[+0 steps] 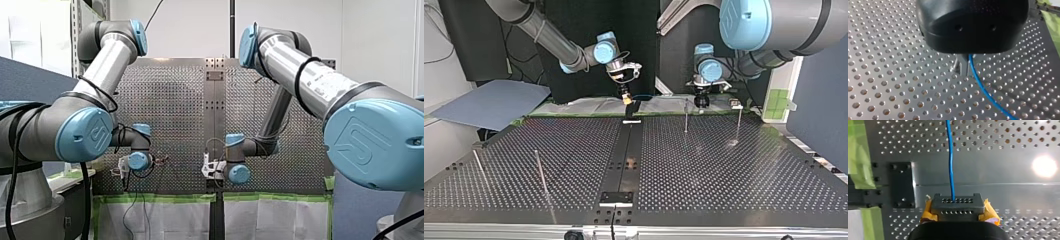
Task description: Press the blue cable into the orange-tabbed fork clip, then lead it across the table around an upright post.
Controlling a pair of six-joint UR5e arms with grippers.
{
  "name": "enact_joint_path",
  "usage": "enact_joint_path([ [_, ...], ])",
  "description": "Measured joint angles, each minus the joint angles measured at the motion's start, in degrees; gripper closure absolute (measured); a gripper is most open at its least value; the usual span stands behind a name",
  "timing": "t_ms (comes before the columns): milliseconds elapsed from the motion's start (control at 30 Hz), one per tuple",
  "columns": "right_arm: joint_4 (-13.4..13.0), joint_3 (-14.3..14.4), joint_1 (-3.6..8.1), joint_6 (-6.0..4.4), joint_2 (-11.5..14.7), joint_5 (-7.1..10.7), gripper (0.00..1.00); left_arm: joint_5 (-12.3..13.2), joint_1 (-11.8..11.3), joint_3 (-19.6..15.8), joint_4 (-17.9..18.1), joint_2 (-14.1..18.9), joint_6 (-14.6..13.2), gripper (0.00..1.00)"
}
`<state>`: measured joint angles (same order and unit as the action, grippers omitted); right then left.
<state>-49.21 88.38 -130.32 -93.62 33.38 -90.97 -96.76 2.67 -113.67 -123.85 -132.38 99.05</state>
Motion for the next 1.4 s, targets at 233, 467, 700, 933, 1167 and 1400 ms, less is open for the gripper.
enact_joint_path([
  [233, 2.86, -2.68, 0.27, 0.22, -2.38, 0.0, 1.0, 0.64, -0.69, 1.08, -1.05, -0.97, 0.19, 1.0],
  [467, 4.4, -4.5, 1.06, 0.26, -2.67, 0.08, 1.0, 0.66, -1.1, 2.74, -1.95, -2.52, 0.15, 1.0],
  [700, 4.85, -5.4, 2.03, 0.26, -2.67, 0.16, 1.0, 0.72, -1.58, 4.79, -3.13, -2.61, 0.49, 1.0],
  [933, 5.24, -6.03, 2.53, 0.26, -2.7, 0.17, 1.0, 0.59, -2.15, 5.19, -3.32, -2.63, 0.69, 1.0],
  [1167, 5.38, -6.38, 2.57, 0.26, -2.69, 0.22, 1.0, 0.74, -2.71, 5.2, -3.93, -2.59, 0.68, 0.71],
  [1400, 6.4, -7.25, 2.62, 0.68, -2.68, 0.26, 1.0, 0.07, -2.95, 5.19, -5.43, -2.59, -0.41, 0.73],
])
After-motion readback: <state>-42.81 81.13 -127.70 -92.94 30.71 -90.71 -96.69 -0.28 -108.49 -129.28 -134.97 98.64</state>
